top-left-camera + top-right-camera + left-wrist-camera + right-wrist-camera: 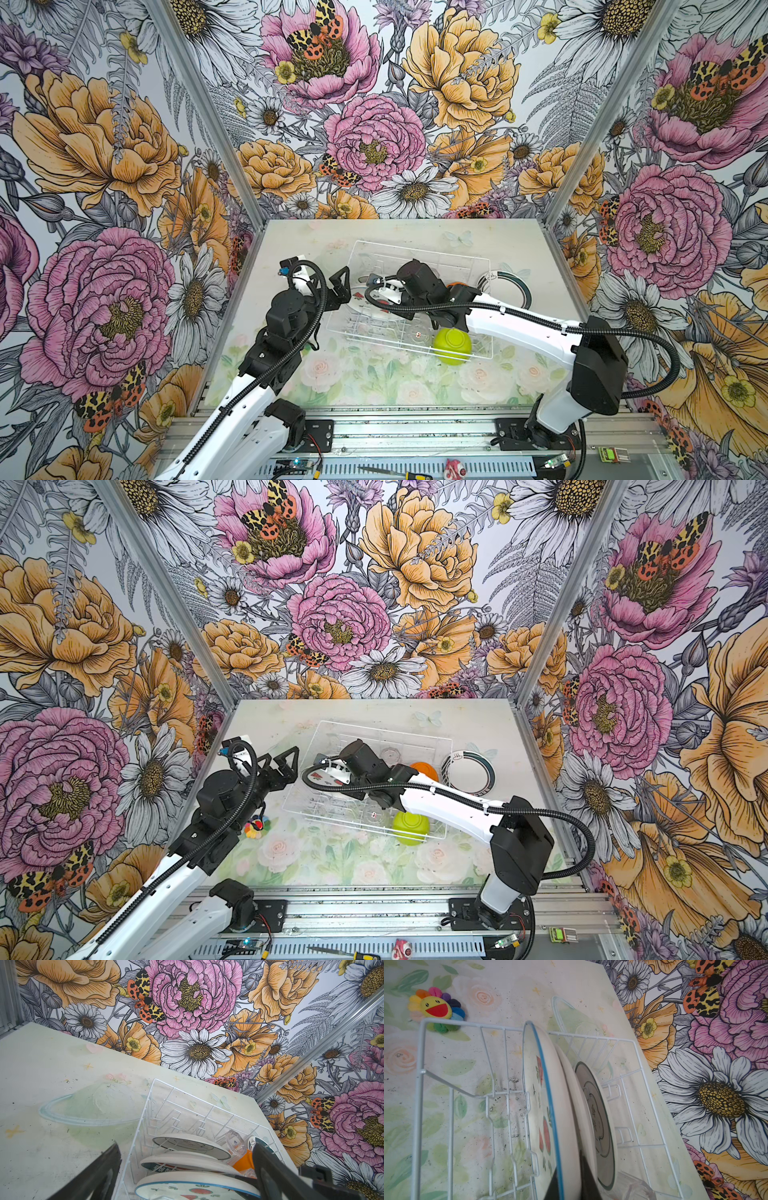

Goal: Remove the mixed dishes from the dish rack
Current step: 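Pull the blue-rimmed watermelon plate upward out of the rack with the right gripper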

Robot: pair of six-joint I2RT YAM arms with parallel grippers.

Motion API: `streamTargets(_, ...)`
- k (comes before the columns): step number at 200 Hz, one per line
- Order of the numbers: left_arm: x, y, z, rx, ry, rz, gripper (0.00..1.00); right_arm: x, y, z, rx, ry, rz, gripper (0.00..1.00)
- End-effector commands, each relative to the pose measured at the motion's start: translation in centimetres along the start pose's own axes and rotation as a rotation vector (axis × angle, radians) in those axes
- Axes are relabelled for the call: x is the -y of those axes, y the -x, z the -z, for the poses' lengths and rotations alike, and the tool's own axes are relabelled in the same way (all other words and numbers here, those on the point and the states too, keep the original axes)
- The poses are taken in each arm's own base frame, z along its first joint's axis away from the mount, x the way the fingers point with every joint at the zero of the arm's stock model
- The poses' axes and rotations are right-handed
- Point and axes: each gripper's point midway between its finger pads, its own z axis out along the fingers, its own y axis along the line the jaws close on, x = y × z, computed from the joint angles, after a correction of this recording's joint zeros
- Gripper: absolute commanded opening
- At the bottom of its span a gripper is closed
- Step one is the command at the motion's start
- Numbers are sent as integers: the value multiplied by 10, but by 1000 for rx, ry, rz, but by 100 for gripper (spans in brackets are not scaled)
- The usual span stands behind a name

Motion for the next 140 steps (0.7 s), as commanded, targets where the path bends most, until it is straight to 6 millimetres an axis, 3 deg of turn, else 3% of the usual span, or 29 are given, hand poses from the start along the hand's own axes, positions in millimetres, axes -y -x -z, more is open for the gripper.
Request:
streamTargets(1,-3,2,-1,19,5,10,99,58,99,70,343,-174,-48,0)
streamTargets(62,-5,-1,-5,11,12,7,99,68,99,76,341,-212,-73,0)
streamTargets(140,-6,-2,-5,14,13,9,99,101,97,109,440,-241,-251,0)
